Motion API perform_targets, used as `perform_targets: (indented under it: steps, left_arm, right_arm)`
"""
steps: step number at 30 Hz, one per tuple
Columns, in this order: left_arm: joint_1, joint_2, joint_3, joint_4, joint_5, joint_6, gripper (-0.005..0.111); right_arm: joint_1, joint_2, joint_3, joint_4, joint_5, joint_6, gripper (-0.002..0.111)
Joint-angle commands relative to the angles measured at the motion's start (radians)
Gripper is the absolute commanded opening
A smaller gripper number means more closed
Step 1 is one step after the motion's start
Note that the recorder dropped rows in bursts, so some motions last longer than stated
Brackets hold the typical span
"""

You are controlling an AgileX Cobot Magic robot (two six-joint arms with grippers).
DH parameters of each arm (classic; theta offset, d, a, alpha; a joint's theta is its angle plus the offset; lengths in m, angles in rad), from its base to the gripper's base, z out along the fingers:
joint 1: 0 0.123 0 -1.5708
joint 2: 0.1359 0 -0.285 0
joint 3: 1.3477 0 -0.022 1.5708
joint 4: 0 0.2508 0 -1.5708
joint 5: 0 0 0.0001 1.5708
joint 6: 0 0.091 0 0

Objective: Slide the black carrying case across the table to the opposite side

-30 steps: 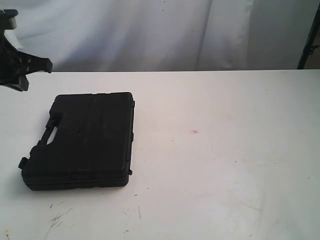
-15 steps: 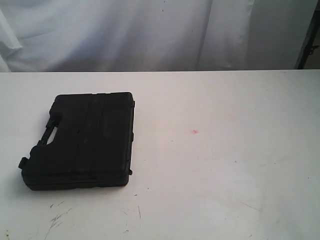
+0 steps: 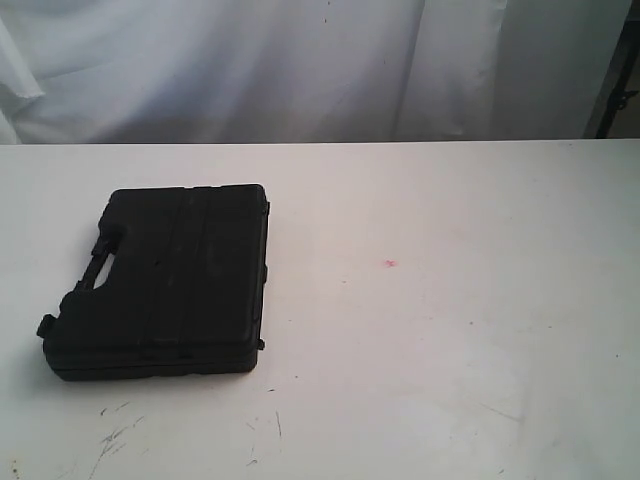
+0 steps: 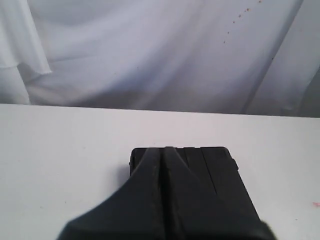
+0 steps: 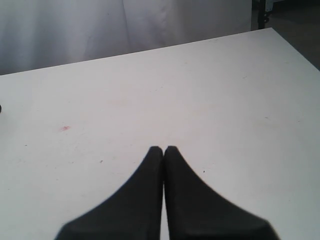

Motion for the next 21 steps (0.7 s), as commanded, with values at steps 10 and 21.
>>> perform_targets:
  steps: [10, 21]
  left_arm:
    - [-0.004, -0.298, 0.216, 0.03, -0.007, 0.01, 0.0]
    - [0.024, -0.601, 0.49, -0.134, -0.02, 0.176, 0.0]
  right_arm:
    - [-0.008, -0.006, 0.003, 0.003, -0.005, -0.005, 0.0]
    - [-0.008, -0.006, 0.003, 0.003, -0.005, -0.005, 0.0]
